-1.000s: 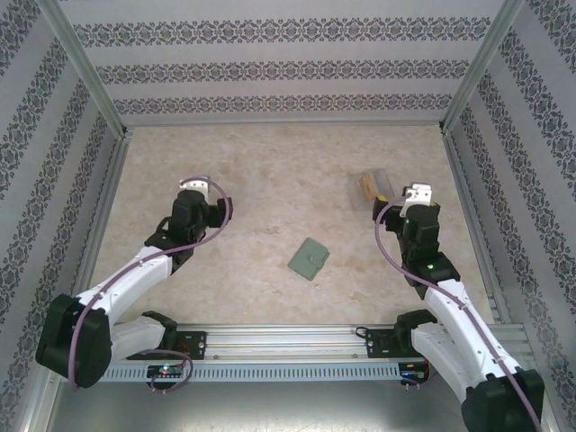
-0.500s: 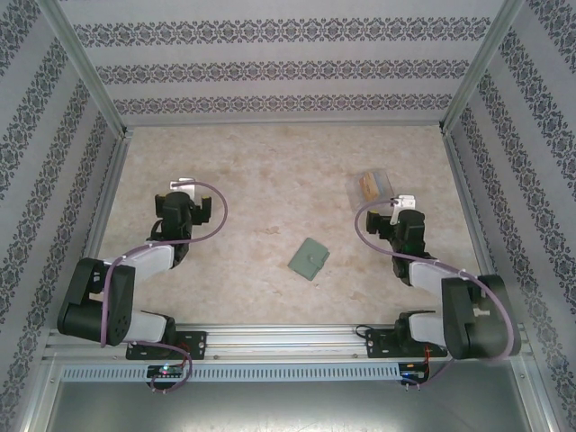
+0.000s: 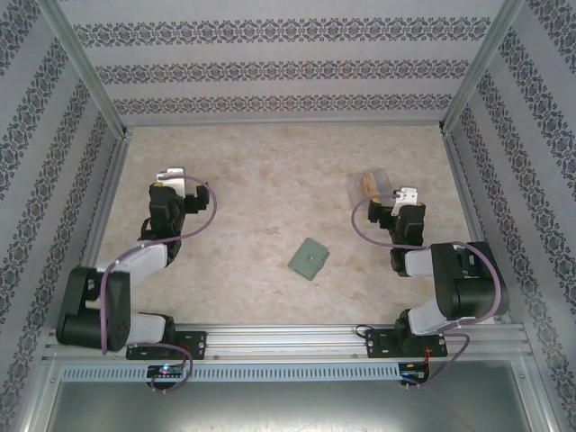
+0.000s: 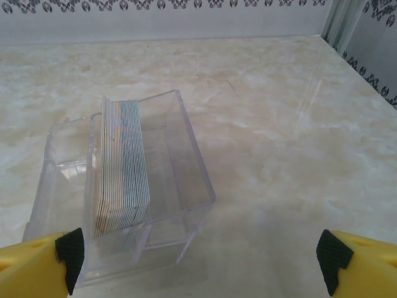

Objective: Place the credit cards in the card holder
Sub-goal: Reset both arms

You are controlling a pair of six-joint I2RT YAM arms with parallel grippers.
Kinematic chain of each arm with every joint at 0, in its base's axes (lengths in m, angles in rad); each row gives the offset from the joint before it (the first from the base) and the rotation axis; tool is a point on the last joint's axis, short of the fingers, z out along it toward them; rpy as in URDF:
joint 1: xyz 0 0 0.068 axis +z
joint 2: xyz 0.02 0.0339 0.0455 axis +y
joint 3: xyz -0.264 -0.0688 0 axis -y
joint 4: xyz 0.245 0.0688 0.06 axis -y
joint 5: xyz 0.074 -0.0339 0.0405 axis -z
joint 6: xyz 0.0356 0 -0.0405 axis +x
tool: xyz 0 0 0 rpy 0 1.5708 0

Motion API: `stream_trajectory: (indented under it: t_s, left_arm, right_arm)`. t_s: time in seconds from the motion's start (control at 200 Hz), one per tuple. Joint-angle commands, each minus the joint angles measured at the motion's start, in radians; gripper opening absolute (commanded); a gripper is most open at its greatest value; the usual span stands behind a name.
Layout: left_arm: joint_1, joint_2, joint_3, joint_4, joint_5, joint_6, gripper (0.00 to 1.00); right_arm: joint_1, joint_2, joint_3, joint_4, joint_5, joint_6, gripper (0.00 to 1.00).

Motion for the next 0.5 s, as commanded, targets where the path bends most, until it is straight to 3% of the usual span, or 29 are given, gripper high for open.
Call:
stream_trajectory:
  t_s: [0.0,0.13,0.29,0.355,0.495]
  left_arm:
    - [0.035,0.006,-0.099,0.029,0.028,-0.01,0.99]
    - [0.073,0.071,-0.123,0.151,0.029,-0.03,0.99]
    - [0.081,0.273,-0.125,0.34,0.074,-0.019,0.99]
    - [0.078,0.249,-0.097,0.237,0.063,-0.021,0.99]
    - [0.067,0.261,-0.098,0.263,0.054,-0.008,0.99]
  right_arm:
    - [0.016,0.0,0.049,-0.004,0.017,-0.008,0.98]
    - [0.016,-0.003,0.051,-0.013,0.014,-0.011,0.98]
    - [0.017,-0.002,0.051,-0.013,0.015,-0.01,0.98]
    - [0.016,-0.003,0.051,-0.013,0.015,-0.011,0.98]
    - [0.018,-0.002,0.051,-0.014,0.015,-0.012,0.98]
